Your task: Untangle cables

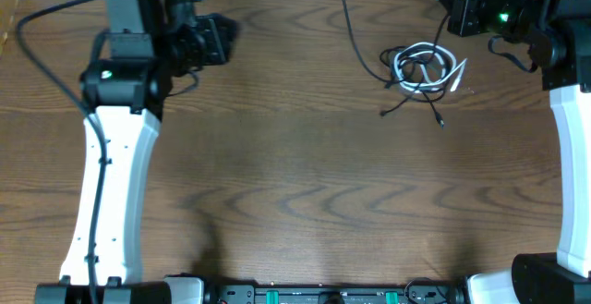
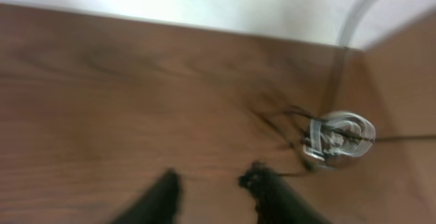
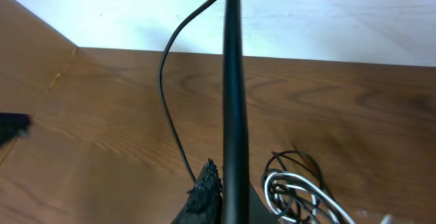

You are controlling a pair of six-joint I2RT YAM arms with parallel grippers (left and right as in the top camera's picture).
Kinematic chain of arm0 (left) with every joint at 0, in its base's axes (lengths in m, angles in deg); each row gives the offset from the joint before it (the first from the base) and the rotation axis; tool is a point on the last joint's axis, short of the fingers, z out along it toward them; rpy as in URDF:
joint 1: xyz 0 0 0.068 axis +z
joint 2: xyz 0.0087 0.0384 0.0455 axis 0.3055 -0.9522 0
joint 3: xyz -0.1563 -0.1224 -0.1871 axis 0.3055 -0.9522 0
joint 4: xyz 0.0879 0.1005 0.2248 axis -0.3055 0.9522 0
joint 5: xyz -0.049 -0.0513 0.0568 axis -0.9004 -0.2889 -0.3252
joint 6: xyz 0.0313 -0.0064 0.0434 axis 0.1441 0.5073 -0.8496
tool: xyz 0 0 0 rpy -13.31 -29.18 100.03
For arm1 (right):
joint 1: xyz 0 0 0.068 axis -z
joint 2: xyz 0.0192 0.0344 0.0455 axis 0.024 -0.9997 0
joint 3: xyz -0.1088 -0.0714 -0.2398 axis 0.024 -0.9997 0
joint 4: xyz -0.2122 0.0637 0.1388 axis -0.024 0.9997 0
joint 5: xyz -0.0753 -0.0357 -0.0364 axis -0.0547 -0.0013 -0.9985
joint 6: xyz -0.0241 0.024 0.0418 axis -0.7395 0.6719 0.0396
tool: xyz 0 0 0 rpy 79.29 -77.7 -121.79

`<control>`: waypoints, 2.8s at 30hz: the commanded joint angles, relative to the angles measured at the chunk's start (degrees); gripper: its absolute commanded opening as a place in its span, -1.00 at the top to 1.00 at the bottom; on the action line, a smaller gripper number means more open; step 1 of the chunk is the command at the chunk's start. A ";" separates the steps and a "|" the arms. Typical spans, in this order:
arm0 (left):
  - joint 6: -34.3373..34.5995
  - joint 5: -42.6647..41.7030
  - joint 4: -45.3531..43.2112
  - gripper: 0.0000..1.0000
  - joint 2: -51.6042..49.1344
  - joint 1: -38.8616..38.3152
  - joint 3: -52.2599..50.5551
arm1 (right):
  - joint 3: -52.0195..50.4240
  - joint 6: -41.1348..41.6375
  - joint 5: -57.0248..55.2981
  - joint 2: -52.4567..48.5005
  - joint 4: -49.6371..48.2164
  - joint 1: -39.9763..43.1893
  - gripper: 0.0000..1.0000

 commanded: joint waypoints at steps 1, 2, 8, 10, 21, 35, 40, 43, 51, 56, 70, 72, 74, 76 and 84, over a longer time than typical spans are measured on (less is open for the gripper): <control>0.37 -7.76 0.22 -0.18 -2.75 -2.10 -2.47 | 1.44 1.46 1.51 0.13 -0.07 -0.26 0.98; 1.51 -7.72 -0.17 -0.21 -3.39 -2.73 -3.23 | 1.44 1.81 1.40 0.11 0.04 -0.26 0.98; 5.38 -4.28 -4.94 -0.43 -4.83 -8.17 -5.84 | 1.44 1.81 1.31 0.11 0.68 -0.28 0.98; 7.52 -1.88 -6.34 -0.48 -4.85 -10.58 -5.84 | 1.44 1.81 1.29 0.11 0.90 -0.28 0.98; 24.98 11.61 -9.70 -0.49 -8.02 -21.09 -5.84 | 1.44 1.79 1.29 0.11 2.01 -0.28 0.98; 33.64 24.39 -25.92 0.21 -23.87 -28.96 -5.84 | 1.44 1.79 1.29 0.11 2.93 -0.26 0.98; 28.87 31.36 -25.64 0.85 -23.43 -27.98 -5.81 | 1.44 1.79 -1.73 0.11 4.42 -0.11 0.98; 22.75 34.10 -25.07 0.85 -22.08 -26.97 -5.81 | 1.44 1.79 -3.67 0.11 6.14 0.76 0.98; 13.79 35.71 -19.43 0.85 -15.56 -20.02 -5.81 | 1.38 1.77 -7.39 0.09 10.69 5.75 0.98; 10.32 35.74 -16.20 0.85 -10.71 -14.16 -5.81 | 0.90 1.18 -7.50 0.02 12.61 10.14 0.98; 6.36 35.69 -13.73 0.85 -1.81 -3.48 -5.81 | 0.79 -1.29 -7.52 -6.34 14.62 16.76 0.98; 5.44 35.74 -13.55 0.85 -1.46 -3.23 -5.81 | 0.79 -1.75 -7.54 -7.43 14.58 17.46 0.98; 4.68 35.76 -13.57 0.84 -1.38 -3.23 -5.81 | 0.79 -1.95 -7.67 -8.28 14.51 18.49 0.98; 4.68 35.80 -13.64 0.85 -1.40 -3.13 -5.81 | 0.79 -2.34 -7.80 -8.92 14.27 19.96 0.98; 4.57 39.01 -13.64 0.85 -1.40 -0.52 -5.81 | 1.20 -2.36 -7.61 -8.87 12.09 28.35 0.98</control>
